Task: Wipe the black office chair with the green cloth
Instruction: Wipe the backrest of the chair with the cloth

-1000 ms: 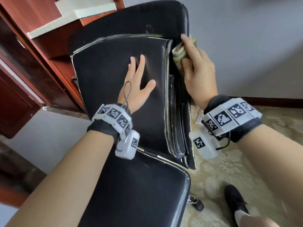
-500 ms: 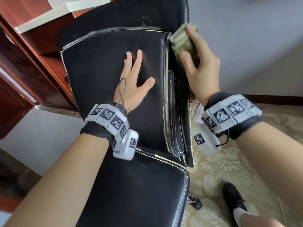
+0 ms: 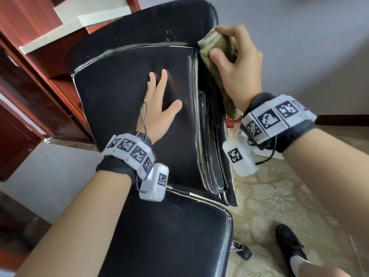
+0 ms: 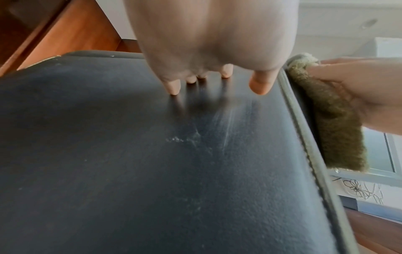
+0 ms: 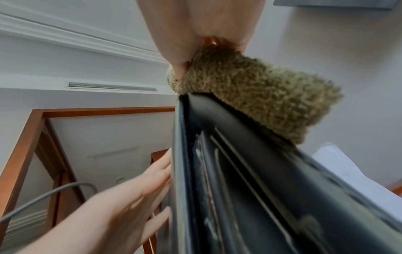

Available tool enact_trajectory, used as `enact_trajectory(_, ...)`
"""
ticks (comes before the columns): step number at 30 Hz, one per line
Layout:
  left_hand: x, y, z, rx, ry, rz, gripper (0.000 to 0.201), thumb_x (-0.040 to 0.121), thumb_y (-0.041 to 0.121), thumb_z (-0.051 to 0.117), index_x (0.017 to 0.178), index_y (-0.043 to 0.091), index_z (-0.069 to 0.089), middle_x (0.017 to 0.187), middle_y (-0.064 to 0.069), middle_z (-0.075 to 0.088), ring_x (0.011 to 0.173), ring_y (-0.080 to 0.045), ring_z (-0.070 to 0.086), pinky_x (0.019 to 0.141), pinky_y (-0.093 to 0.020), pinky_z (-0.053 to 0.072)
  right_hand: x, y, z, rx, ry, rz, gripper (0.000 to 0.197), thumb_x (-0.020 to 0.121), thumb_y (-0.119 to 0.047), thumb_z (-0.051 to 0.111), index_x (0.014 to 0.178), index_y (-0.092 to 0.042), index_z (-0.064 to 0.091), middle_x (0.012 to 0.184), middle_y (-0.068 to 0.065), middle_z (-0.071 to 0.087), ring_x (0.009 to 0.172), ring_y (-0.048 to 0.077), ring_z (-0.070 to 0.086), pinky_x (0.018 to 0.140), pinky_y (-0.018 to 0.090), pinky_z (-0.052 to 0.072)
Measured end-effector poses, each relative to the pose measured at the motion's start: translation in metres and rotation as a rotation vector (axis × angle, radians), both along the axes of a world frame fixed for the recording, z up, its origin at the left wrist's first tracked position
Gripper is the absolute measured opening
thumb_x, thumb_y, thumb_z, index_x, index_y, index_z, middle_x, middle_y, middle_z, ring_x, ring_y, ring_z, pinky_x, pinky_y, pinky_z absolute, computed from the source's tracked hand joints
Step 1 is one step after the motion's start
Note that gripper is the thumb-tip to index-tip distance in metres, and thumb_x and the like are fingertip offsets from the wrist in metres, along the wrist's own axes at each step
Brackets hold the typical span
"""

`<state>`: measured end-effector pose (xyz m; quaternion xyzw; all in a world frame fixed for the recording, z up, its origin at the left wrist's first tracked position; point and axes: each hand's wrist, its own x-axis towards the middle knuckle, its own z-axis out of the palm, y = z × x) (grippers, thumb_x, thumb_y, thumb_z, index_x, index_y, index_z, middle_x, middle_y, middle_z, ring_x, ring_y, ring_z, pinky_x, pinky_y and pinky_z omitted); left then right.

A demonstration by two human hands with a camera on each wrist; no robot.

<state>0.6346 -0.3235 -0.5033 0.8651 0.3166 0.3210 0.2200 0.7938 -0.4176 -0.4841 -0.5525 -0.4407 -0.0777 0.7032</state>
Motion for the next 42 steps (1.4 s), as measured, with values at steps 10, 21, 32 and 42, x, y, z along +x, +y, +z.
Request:
enact_trajectory(10, 0.002, 0.003, 0.0, 0.0, -0.021, -0.013, 0.072, 0.093, 0.027, 0.049, 0.15, 0.035, 0.006, 0.159, 0.004, -0.01, 0.145, -0.01, -0.007, 0.113, -0.033, 0.006, -0.011, -0.013, -0.06, -0.034, -0.001, 0.058, 0.049, 0.089, -0.013, 0.061, 0.136, -0.017, 0.048, 0.13, -0.004, 0.056, 0.118, 0.0, 0.05, 0.099, 0.003, 0.031)
enact_trajectory(21, 0.003, 0.001, 0.003, -0.017, 0.004, 0.005, 0.075, 0.088, 0.025, 0.046, 0.15, 0.034, 0.005, 0.159, 0.003, -0.011, 0.146, -0.012, -0.008, 0.115, -0.037, 0.007, 0.006, 0.006, 0.02, 0.042, -0.061, -0.013, 0.04, 0.086, -0.013, 0.055, 0.126, -0.013, 0.057, 0.105, -0.014, 0.059, 0.097, -0.01, 0.049, 0.088, -0.001, 0.032)
enact_trajectory(32, 0.007, 0.011, -0.004, 0.064, 0.022, 0.014, 0.076, 0.091, 0.006, 0.044, 0.151, 0.029, 0.003, 0.158, -0.003, -0.012, 0.146, -0.018, -0.006, 0.101, -0.023, 0.013, -0.006, -0.015, -0.11, -0.084, -0.14, -0.006, 0.052, 0.086, -0.006, 0.062, 0.135, -0.002, 0.045, 0.125, -0.005, 0.049, 0.119, -0.005, 0.041, 0.102, 0.004, 0.027)
enact_trajectory(42, 0.005, 0.012, -0.003, 0.046, 0.034, 0.031, 0.079, 0.09, 0.006, 0.045, 0.151, 0.032, 0.003, 0.159, 0.0, -0.012, 0.146, -0.015, -0.006, 0.101, -0.023, 0.016, -0.012, -0.02, -0.099, -0.127, 0.026, -0.032, 0.046, 0.085, -0.007, 0.063, 0.129, -0.01, 0.054, 0.098, -0.006, 0.066, 0.074, -0.024, 0.051, 0.083, 0.0, 0.038)
